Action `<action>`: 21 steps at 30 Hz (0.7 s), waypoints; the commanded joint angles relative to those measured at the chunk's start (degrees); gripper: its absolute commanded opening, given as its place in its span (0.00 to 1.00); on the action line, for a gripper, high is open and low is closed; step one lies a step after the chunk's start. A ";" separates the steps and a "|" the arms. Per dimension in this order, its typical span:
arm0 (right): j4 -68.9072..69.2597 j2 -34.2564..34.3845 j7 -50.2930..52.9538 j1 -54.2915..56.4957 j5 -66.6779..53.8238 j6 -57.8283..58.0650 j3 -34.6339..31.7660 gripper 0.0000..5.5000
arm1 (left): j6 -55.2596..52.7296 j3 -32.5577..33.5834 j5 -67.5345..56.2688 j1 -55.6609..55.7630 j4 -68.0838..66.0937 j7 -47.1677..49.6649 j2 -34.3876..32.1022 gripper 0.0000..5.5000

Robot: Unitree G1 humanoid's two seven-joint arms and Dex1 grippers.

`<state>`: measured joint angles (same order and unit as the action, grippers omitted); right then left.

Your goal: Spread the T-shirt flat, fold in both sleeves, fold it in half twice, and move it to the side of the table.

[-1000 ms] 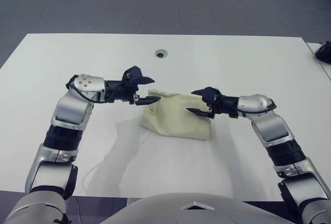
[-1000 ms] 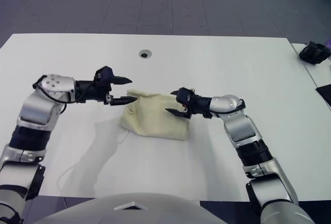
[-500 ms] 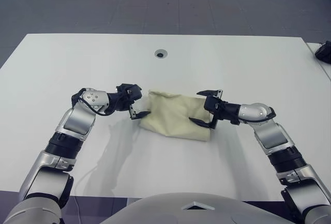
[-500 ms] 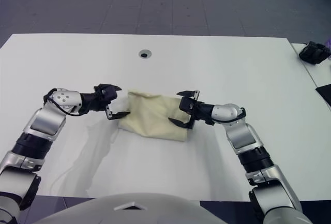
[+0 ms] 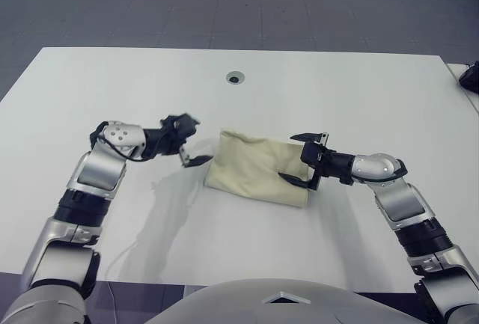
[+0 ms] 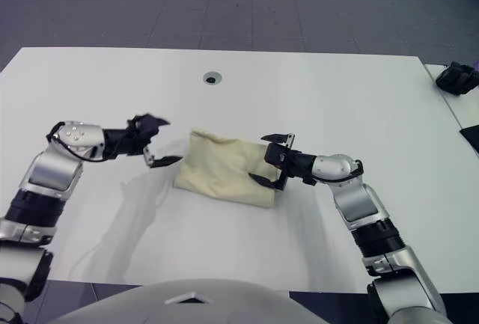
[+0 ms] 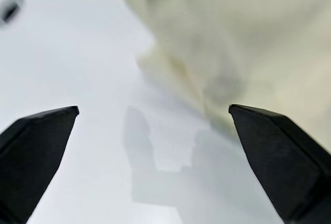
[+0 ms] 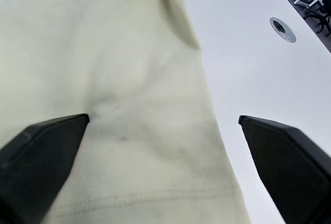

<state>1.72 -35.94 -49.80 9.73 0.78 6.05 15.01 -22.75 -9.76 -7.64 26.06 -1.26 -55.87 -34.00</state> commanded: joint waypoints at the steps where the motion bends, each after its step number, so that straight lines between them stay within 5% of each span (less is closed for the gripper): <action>1: 1.56 -3.19 -1.73 -4.85 0.73 1.32 0.17 0.98 | -3.03 0.41 -3.21 4.50 0.13 4.17 7.47 0.98; 13: 0.99 -4.37 -2.87 -4.02 0.87 0.58 0.22 0.98 | 4.90 -5.76 1.06 8.33 -14.31 -4.95 5.62 0.98; 21: 5.48 -7.60 -4.49 -8.98 -0.49 1.69 -0.82 0.98 | 9.85 -1.23 4.18 12.83 -27.95 8.05 11.12 0.98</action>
<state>6.74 -40.78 -52.16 4.93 -0.50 5.85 13.64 -12.81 -12.86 -2.22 38.93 -29.54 -48.46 -23.58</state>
